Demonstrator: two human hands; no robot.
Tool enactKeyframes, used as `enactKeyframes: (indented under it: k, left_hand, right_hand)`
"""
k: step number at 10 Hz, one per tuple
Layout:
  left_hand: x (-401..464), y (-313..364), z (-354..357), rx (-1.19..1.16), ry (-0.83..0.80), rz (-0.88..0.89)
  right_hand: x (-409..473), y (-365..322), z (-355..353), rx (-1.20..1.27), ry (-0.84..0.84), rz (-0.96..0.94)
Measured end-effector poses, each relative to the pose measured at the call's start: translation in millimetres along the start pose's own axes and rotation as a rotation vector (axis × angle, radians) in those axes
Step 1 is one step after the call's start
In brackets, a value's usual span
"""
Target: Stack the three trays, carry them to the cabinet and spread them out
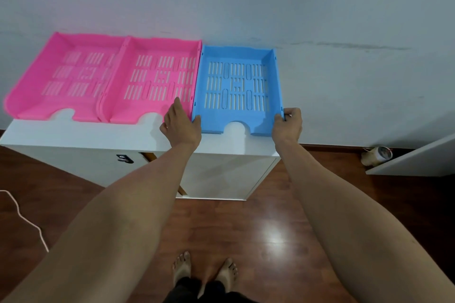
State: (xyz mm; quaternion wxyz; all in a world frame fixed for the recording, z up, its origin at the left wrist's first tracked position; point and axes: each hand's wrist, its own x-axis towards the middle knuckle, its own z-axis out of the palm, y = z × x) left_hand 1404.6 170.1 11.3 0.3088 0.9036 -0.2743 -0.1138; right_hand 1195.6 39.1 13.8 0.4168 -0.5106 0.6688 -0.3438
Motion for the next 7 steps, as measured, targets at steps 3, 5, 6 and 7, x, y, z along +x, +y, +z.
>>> enactKeyframes:
  k: [3,5,6,7]
  left_hand:
    - [21.1,5.5,6.3,0.013,-0.01,-0.019]
    - [27.6,4.9,9.6,0.002,-0.014,-0.035]
    - [28.1,6.7,-0.4,-0.011,-0.018,-0.01]
    - [29.0,11.4,-10.1,-0.039,-0.019,0.025]
  right_hand:
    - [15.7,-12.7,9.5,0.04,0.003,-0.024]
    - [18.1,-16.2,8.3,0.068,-0.002,0.0]
    - [12.4,-23.8,2.1,0.034,-0.033,-0.026]
    - [4.8,-35.6,-1.1,-0.057,-0.042,-0.132]
